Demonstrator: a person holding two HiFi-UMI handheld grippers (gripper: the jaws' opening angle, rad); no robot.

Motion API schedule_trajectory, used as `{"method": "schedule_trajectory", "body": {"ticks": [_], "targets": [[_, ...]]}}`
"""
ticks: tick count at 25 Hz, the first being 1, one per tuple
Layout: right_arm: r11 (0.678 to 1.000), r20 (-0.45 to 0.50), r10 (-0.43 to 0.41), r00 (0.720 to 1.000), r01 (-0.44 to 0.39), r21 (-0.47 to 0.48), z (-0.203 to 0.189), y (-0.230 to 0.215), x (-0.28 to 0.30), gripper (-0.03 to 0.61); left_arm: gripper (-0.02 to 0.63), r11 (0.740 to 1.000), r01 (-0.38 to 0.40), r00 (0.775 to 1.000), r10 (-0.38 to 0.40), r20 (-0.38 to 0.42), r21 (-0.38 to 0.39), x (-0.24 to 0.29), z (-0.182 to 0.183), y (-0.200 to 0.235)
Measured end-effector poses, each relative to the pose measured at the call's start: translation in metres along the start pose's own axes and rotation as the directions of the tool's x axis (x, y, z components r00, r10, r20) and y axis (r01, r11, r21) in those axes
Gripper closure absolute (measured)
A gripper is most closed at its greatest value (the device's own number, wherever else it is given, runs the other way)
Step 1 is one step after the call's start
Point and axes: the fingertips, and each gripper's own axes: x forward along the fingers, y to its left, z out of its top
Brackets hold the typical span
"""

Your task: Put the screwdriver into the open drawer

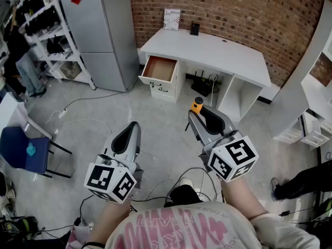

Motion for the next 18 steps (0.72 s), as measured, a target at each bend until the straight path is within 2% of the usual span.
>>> {"method": "schedule_trajectory", "body": {"ticks": [7, 18], "targets": [[1.0, 0.016, 0.009, 1.0, -0.009, 0.008, 0.0, 0.007, 0.011, 0.454, 0.612, 1.0, -0.001, 1.0, 0.001, 0.01, -0.004, 0.0, 0.004, 0.012], [0.998, -0.024, 0.056, 0.998, -0.056, 0.012, -0.018, -0.004, 0.037, 0.454, 0.612, 0.999, -0.022, 1.0, 0.021, -0.021, -0.05, 0.014, -0.02, 0.028]]}}
